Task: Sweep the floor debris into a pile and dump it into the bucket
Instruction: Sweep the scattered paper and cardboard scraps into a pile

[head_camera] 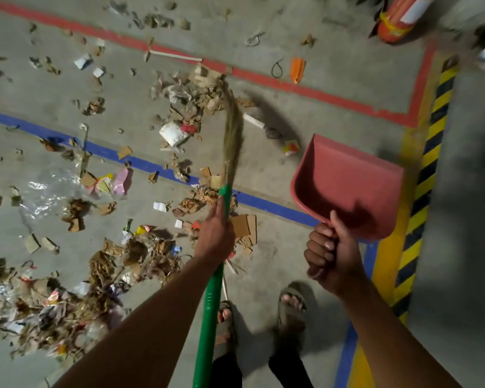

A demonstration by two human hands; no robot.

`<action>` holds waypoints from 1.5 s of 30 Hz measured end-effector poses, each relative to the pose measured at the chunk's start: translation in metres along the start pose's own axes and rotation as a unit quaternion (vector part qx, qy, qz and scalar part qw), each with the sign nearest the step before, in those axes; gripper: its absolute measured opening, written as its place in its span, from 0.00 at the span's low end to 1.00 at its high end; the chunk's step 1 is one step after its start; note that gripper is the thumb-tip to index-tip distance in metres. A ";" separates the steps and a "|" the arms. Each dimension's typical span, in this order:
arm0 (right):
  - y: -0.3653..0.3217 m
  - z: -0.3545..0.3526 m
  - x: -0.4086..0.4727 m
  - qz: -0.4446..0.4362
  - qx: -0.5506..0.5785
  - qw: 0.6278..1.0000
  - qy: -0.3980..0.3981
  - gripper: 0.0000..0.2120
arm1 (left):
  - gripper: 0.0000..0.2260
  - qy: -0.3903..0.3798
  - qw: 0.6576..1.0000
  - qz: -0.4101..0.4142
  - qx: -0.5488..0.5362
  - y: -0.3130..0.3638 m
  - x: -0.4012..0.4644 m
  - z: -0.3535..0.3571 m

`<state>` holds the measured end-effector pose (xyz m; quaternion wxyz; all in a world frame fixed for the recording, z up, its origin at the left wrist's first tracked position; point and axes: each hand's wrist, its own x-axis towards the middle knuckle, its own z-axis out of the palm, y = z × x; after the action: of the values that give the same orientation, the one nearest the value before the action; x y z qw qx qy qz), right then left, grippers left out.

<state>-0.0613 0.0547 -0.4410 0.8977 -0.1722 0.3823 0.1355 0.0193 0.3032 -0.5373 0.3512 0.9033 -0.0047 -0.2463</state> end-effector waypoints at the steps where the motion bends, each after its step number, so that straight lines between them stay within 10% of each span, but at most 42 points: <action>1: -0.005 0.001 0.003 0.001 0.000 1.000 -0.003 0.26 | 0.30 -0.009 1.000 0.007 0.006 0.009 0.003 0.010; 14: -0.093 -0.053 0.063 0.023 -0.039 0.998 0.041 0.24 | 0.35 -0.192 0.963 0.010 0.191 0.057 0.096 0.137; 27: -0.143 -0.023 0.100 0.047 -0.071 0.996 0.015 0.22 | 0.36 0.023 0.976 -0.104 0.192 0.060 0.166 0.022; 45: -0.188 -0.046 0.110 0.034 -0.070 0.997 0.029 0.22 | 0.35 -0.120 0.964 0.037 0.234 0.185 0.191 0.143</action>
<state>0.0536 -0.1216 -0.5124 0.8667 -0.2254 0.4037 0.1872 0.1533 0.0387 -0.5944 0.1359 0.9231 -0.1380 -0.3321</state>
